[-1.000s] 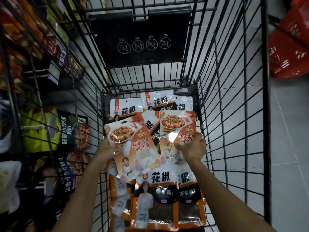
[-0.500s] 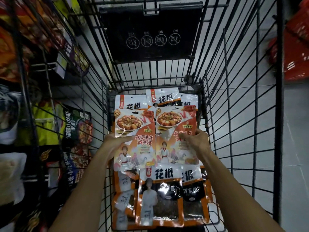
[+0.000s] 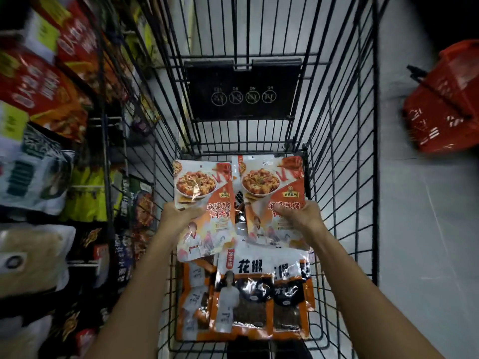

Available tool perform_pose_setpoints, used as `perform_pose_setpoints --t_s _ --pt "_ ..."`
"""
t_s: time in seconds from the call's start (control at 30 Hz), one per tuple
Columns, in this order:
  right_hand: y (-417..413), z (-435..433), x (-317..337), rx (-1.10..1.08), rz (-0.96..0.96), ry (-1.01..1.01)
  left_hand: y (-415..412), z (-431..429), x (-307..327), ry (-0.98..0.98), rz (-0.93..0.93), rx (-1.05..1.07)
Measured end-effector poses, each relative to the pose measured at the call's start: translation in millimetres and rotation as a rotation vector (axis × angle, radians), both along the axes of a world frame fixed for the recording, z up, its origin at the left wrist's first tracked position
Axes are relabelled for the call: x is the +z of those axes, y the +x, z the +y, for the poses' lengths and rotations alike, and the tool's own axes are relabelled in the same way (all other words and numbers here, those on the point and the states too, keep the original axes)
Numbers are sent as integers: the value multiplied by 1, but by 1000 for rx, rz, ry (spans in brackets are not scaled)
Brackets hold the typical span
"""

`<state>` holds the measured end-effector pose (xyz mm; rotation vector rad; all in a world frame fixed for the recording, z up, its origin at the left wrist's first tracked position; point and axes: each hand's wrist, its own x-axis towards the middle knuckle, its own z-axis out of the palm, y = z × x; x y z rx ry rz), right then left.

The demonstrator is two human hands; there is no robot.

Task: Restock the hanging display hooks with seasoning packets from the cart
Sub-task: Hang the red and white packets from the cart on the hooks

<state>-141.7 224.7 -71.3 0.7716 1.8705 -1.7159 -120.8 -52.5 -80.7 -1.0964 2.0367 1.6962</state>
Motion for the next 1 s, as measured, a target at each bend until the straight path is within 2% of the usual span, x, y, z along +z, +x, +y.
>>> perform_pose_setpoints --t_s 0.3,0.4,0.7,1.0 --pt "3 7 164 324 307 -154 65 -14 173 -120 394 101" --pt "21 4 219 438 424 -200 113 -8 239 -196 518 228" --pt "122 -31 360 673 632 -402 324 23 402 -429 766 524" --pt "279 -107 454 1010 762 -635 566 46 492 -563 829 842"
